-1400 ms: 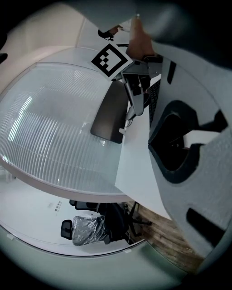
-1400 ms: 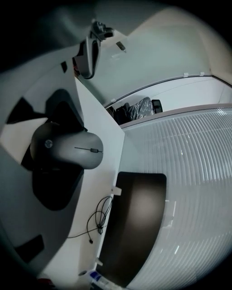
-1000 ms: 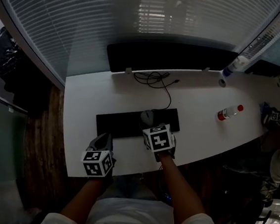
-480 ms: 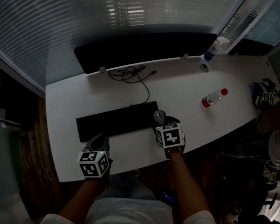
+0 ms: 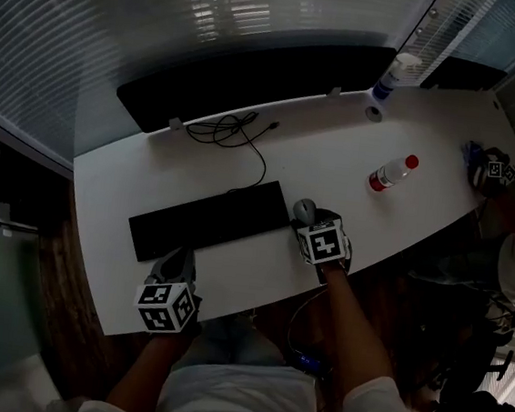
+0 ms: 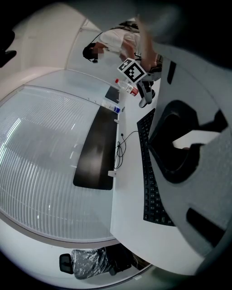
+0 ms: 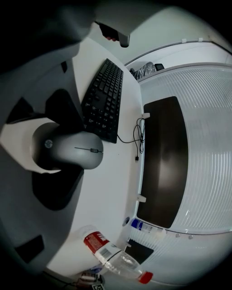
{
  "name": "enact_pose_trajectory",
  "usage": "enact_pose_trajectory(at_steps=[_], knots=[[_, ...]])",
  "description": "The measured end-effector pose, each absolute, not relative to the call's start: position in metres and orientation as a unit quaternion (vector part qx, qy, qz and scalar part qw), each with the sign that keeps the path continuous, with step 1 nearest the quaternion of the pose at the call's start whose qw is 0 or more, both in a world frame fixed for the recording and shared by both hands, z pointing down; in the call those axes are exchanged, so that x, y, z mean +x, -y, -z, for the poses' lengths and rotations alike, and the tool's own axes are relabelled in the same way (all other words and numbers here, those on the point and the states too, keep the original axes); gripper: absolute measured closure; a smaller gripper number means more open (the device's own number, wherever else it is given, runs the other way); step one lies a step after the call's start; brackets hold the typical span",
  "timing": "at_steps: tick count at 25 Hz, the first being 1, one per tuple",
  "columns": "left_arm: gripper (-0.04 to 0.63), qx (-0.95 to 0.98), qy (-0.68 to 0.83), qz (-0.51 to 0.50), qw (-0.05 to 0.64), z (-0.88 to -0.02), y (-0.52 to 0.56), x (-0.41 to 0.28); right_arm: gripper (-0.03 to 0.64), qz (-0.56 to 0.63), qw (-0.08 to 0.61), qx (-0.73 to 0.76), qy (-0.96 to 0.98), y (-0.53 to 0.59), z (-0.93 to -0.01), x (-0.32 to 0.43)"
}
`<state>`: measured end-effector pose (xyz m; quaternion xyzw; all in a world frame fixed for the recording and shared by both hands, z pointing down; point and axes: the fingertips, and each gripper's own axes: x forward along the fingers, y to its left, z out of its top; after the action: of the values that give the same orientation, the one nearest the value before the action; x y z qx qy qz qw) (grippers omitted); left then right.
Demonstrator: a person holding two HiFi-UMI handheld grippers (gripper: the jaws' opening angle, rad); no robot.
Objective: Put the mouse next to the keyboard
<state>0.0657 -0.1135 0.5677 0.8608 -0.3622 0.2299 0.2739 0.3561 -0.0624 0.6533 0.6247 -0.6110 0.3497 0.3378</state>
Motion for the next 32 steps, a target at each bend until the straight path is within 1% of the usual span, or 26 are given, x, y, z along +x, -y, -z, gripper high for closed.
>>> enact_pose_trajectory(at_steps=[18, 29, 32], knots=[[0.591, 0.849, 0.382, -0.247, 0.27, -0.579, 0.111, 0.053, 0.325, -0.386, 0.332, 0.627, 0.59, 0.062, -0.703, 0.39], [0.591, 0.845, 0.388, -0.249, 0.271, -0.581, 0.113, 0.05, 0.325, -0.391, 0.322, 0.617, 0.602, 0.065, -0.706, 0.389], [0.591, 0.845, 0.388, -0.249, 0.27, -0.58, 0.113, 0.049, 0.316, -0.39, 0.317, 0.61, 0.613, 0.067, -0.707, 0.384]])
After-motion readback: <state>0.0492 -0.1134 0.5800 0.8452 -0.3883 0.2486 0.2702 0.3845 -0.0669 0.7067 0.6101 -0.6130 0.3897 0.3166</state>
